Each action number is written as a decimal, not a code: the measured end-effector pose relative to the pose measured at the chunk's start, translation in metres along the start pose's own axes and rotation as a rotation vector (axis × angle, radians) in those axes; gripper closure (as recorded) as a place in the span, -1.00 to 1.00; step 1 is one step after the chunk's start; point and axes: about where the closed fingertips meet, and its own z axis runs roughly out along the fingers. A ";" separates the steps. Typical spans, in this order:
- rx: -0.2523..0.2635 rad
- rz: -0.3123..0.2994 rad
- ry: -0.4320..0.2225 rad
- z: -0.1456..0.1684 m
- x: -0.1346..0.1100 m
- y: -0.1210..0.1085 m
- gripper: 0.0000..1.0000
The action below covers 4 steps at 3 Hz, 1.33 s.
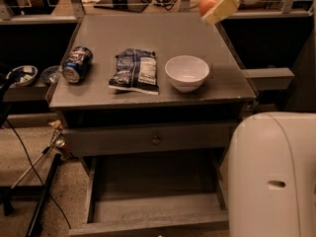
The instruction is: Place apple into middle drawer
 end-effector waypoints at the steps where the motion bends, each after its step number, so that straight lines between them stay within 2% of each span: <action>1: 0.047 -0.065 -0.025 -0.055 -0.048 0.028 1.00; 2: 0.031 -0.066 -0.034 -0.051 -0.045 0.034 1.00; 4: -0.016 -0.068 -0.046 -0.069 -0.048 0.092 1.00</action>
Offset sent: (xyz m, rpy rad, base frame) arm -0.1616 0.0567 -0.0525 -0.0308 -0.0009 -0.0014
